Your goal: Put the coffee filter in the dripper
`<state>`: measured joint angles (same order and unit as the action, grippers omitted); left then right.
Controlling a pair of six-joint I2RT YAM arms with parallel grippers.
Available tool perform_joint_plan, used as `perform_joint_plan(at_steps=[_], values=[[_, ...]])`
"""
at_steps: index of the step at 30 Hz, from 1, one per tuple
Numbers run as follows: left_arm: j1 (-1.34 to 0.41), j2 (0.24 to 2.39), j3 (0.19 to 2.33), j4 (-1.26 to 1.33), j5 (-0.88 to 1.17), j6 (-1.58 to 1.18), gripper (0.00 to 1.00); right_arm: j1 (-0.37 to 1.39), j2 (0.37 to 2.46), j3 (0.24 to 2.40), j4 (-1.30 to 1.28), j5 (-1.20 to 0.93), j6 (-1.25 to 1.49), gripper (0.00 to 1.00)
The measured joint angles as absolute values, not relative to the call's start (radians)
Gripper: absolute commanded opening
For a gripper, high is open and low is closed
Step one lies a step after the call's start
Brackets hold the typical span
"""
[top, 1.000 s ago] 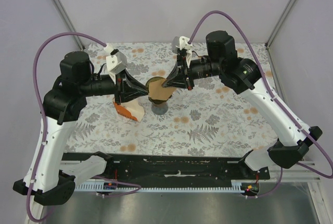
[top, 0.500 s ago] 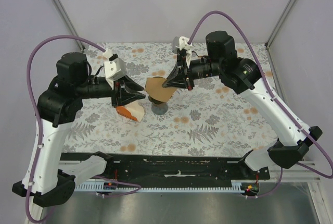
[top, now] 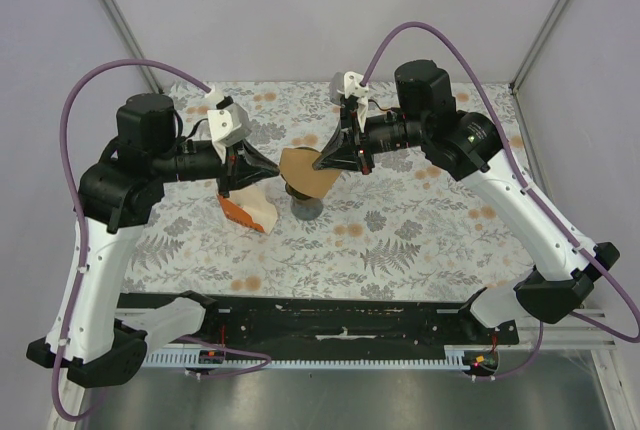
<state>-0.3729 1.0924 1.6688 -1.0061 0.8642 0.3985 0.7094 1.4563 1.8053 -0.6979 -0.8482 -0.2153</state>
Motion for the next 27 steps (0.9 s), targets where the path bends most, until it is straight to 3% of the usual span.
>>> perform_joint_plan(at_steps=[13, 27], values=[[-0.373, 1.092, 1.668, -0.989, 0.835, 0.398, 0.11, 0.709, 1.456, 1.805, -0.698, -0.858, -0.221, 0.00], [-0.373, 1.091, 1.642, -0.969, 0.850, 0.390, 0.19, 0.709, 1.456, 1.808, -0.698, -0.859, -0.221, 0.00]])
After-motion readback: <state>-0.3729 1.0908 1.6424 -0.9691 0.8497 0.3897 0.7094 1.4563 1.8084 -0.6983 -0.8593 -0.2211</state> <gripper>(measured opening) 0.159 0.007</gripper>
